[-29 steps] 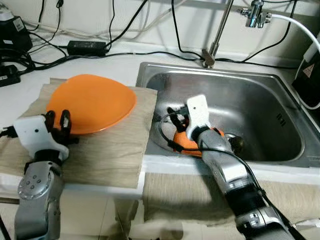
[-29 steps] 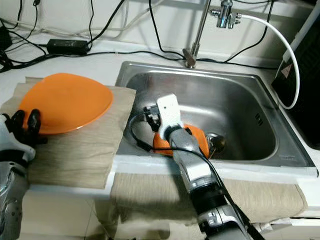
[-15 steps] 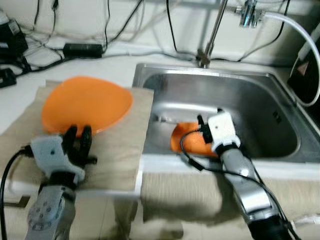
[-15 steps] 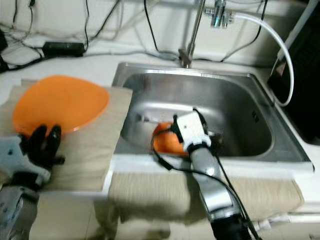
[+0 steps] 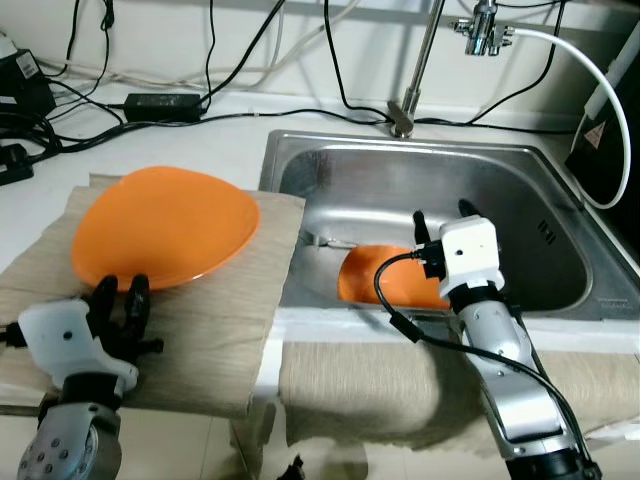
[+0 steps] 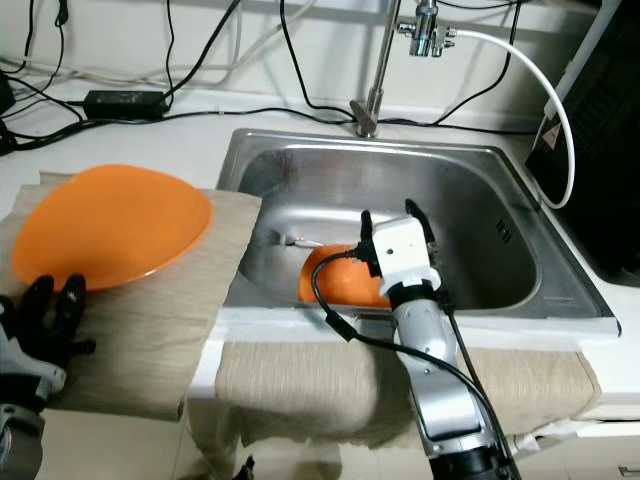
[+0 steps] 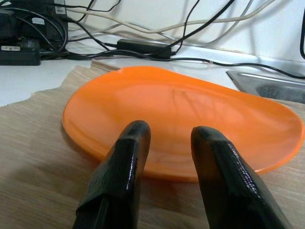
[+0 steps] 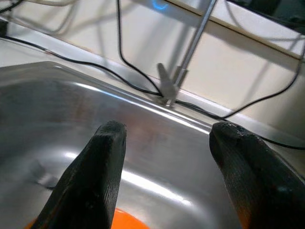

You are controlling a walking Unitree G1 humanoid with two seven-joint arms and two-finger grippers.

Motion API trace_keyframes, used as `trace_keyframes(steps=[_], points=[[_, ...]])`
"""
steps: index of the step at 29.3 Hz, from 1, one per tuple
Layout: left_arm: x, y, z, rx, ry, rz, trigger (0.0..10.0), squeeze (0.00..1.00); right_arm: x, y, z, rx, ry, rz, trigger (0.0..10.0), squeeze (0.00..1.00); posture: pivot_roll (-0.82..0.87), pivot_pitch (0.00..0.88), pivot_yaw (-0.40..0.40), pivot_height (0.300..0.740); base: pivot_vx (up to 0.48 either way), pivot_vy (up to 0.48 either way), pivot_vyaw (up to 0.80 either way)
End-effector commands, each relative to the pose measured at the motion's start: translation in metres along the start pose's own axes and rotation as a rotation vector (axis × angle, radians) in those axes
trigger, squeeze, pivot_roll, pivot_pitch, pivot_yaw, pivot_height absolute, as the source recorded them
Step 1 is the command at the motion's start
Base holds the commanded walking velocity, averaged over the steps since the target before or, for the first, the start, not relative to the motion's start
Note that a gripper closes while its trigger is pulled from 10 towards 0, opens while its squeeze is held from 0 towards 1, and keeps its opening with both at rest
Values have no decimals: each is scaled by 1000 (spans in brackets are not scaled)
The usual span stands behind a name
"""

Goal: Kitchen organization

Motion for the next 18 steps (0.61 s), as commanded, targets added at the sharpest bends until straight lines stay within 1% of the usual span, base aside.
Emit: trace_keyframes(steps=[1, 2, 4, 10, 13, 18], points=[[-1, 1, -7, 3, 7, 2, 10000, 0, -4, 2, 1, -19, 41, -56, 10000, 0, 172, 0, -45, 740, 0, 0, 0], [-1, 1, -7, 3, 7, 2, 10000, 0, -4, 2, 1, -19, 41, -56, 10000, 0, 172, 0, -45, 740, 0, 0, 0], [2, 6, -13, 21, 1, 10, 10000, 0, -2, 6, 2, -15, 43, -73, 10000, 0, 163, 0, -44, 740, 0, 0, 0], [2, 8, -16, 23, -3, 14, 10000, 0, 3, 15, 6, 8, 57, -71, 10000, 0, 163, 0, -44, 740, 0, 0, 0], [3, 7, -19, 25, -6, 11, 10000, 0, 6, 12, 9, -8, 62, -53, 10000, 0, 163, 0, -44, 740, 0, 0, 0], [4, 4, -21, 10, -9, 9, 10000, 0, 6, 4, 11, -49, 64, -59, 10000, 0, 141, 0, -40, 740, 0, 0, 0]])
Point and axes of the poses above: a point about 5 cm out from each wrist's last joint towards the gripper, its own z axis pointing back from the gripper into the wrist, its own y axis along the axis of the wrist's last joint, x = y × z, the point moved 2 cm from there along -z, pointing out of the wrist towards the gripper, and after that the axes turned 1 degree about z, right-handed, at the moved point
